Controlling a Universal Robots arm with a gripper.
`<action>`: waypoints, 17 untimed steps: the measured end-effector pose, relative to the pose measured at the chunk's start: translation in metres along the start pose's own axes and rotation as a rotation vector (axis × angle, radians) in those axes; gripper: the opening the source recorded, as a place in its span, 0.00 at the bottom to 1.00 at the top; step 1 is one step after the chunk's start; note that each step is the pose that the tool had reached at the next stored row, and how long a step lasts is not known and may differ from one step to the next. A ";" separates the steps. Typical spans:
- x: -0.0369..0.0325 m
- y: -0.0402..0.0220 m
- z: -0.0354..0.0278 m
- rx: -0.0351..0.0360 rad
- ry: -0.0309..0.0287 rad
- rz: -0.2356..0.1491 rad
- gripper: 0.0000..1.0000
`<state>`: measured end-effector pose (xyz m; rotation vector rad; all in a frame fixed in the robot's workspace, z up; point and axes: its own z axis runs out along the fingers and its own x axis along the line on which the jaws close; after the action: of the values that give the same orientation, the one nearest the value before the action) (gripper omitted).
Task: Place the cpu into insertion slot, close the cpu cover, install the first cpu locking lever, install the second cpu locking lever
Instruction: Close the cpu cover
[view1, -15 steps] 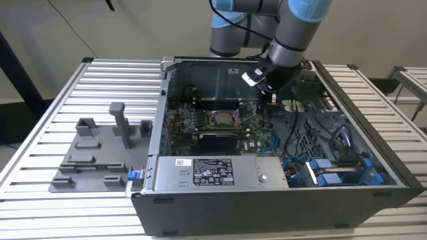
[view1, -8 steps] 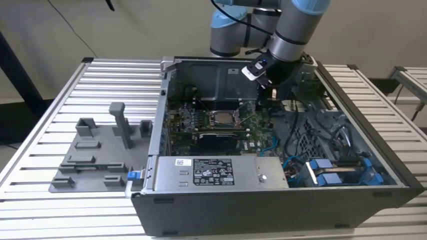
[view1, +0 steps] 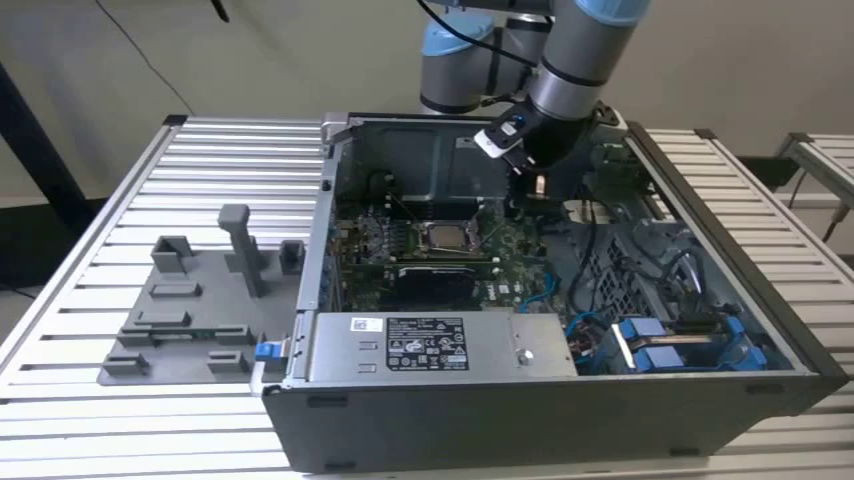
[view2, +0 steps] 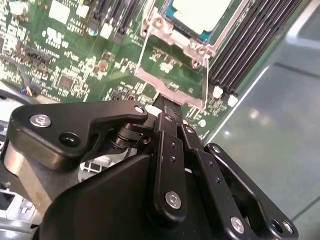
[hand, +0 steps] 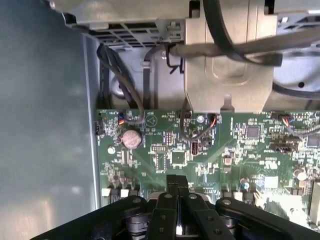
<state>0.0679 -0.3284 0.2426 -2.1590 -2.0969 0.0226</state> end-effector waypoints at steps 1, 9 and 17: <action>-0.0001 -0.0015 0.0000 0.0000 -0.0001 0.000 0.11; -0.0005 -0.0157 0.0009 0.0000 0.0000 0.000 0.11; -0.0009 -0.0290 0.0023 0.0000 0.0000 0.000 0.11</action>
<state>0.0389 -0.3285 0.2433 -2.1590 -2.0969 0.0226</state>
